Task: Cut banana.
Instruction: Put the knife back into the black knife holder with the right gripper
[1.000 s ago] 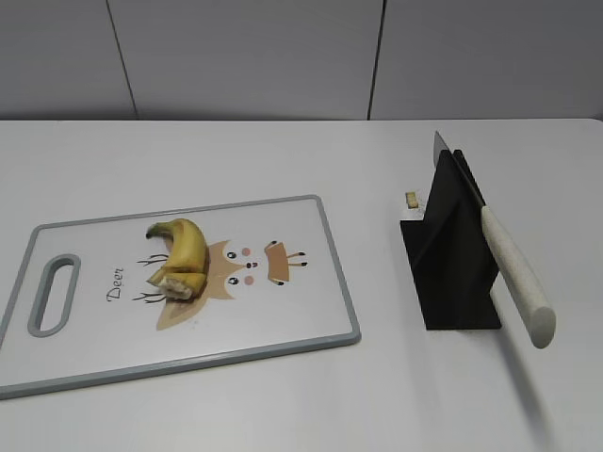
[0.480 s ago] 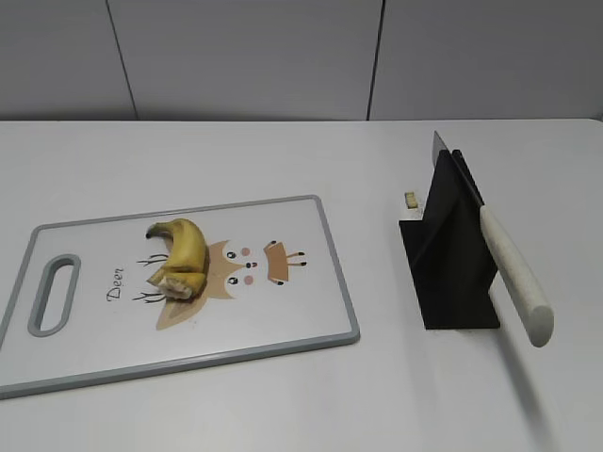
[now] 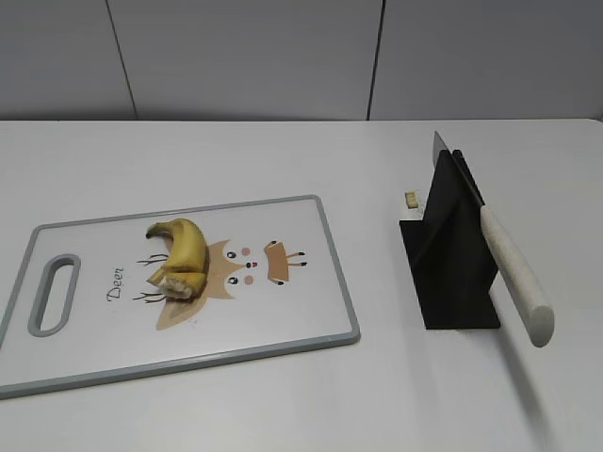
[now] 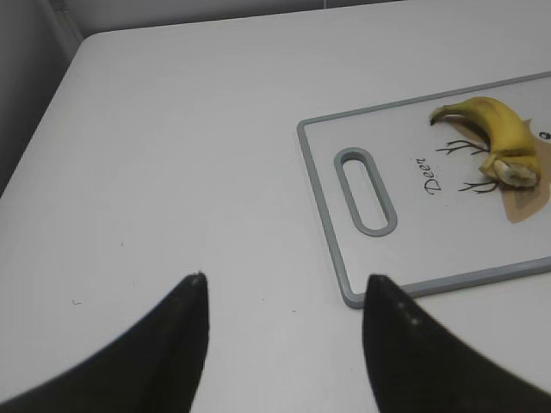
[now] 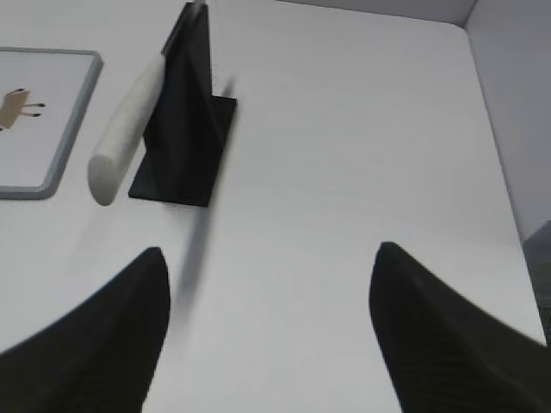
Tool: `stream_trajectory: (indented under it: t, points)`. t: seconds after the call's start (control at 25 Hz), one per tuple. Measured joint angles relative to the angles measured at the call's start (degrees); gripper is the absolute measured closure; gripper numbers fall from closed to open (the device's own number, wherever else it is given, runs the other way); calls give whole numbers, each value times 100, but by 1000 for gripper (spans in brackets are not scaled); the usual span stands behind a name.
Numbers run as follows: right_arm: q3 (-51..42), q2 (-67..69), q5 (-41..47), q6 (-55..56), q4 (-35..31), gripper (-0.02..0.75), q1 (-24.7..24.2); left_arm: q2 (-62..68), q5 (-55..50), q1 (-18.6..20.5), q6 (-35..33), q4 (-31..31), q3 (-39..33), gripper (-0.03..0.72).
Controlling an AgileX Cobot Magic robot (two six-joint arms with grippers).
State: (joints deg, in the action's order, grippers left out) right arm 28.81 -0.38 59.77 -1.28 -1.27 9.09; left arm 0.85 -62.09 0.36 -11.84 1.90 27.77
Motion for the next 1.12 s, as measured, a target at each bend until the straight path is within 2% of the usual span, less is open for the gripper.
stream_trajectory:
  t: [0.16,0.28,1.12]
  points:
    - [0,0,0,0,0,185,-585,0,0,0,0,0,0,175]
    - [0,0,0,6,0,186,-805,0,0,0,0,0,0,196]
    - [0,0,0,6,0,187,-821,0,0,0,0,0,0,206]
